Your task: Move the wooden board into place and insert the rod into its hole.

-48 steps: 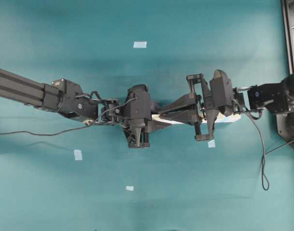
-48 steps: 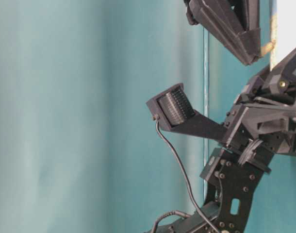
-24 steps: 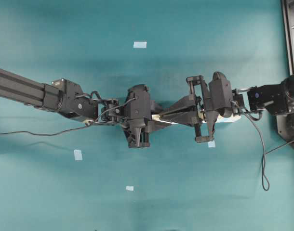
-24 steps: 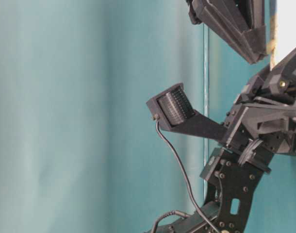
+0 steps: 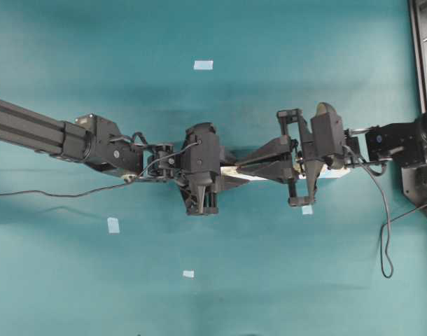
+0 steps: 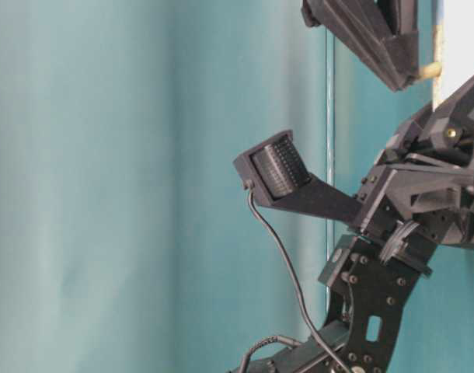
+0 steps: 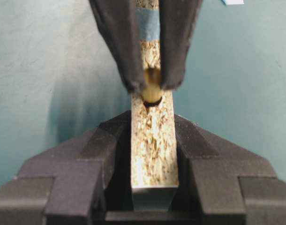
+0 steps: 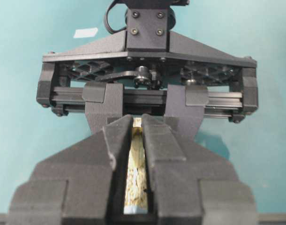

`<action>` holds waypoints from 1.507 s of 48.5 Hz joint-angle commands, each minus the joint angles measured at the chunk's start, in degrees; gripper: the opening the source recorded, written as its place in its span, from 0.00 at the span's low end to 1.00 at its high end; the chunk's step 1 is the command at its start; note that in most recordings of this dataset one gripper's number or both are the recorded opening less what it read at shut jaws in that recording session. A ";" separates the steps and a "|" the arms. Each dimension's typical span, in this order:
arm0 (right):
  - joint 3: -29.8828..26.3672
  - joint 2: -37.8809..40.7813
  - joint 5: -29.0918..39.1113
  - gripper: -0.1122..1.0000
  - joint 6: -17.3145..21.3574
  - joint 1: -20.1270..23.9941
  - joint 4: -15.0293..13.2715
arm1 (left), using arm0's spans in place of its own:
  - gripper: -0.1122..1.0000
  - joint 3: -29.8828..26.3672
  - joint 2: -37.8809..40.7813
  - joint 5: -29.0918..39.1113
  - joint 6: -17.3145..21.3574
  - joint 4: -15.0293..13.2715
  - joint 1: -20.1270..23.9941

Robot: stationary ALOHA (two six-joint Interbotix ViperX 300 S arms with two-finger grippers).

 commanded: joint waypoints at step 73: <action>-0.26 -0.09 8.88 0.19 -0.18 2.64 4.83 | 0.31 -0.26 0.35 1.49 -0.18 0.18 -1.05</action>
